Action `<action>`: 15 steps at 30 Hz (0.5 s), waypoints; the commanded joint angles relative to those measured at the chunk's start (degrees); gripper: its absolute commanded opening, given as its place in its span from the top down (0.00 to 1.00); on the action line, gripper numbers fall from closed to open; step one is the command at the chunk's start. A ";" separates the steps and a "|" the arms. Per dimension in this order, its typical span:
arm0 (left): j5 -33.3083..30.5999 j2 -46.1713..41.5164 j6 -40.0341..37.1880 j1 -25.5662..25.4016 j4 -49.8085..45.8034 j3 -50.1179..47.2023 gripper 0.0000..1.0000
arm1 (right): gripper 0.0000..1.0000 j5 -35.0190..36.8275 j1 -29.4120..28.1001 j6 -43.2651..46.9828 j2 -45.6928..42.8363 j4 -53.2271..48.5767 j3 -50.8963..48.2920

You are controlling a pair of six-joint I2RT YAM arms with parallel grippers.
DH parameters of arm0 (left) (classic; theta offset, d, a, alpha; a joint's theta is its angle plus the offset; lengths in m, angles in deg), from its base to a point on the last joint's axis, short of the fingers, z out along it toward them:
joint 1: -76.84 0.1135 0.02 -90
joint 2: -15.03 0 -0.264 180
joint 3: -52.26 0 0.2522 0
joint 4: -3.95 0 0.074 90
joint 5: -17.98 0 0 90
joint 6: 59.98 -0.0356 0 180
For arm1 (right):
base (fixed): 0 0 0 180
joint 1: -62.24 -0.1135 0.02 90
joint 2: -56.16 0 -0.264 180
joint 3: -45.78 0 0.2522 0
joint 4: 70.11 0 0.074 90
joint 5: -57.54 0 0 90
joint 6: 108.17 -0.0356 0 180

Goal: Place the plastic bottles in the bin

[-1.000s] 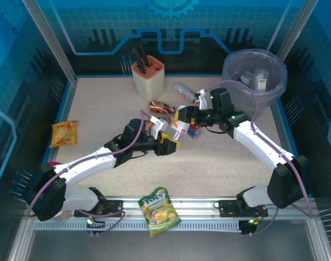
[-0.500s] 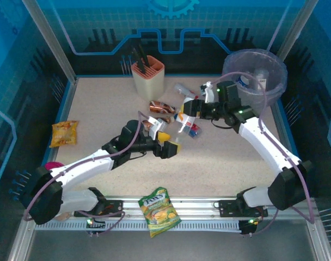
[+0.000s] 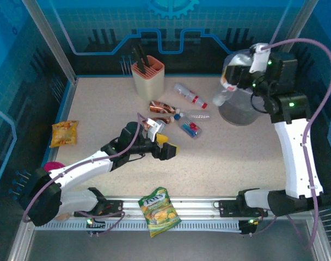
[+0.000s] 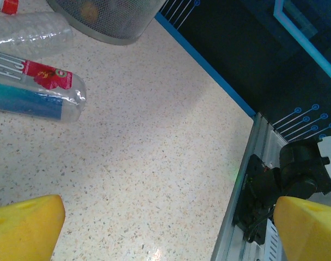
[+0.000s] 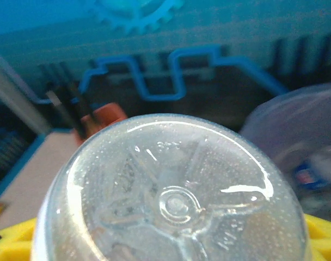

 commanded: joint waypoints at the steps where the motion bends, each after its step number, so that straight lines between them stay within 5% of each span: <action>1: -1.29 0.06 -0.24 0.15 -1.50 0.21 0.01 | 0.61 15.55 2.41 9.36 4.52 -5.30 7.18; 7: -2.15 -0.93 0.18 0.13 -2.68 -0.27 0.01 | 0.65 25.35 5.96 16.48 13.33 -2.33 14.19; 15: -4.55 -3.99 0.07 0.13 -5.49 -1.52 0.01 | 0.68 24.07 10.03 19.61 27.54 -7.45 25.35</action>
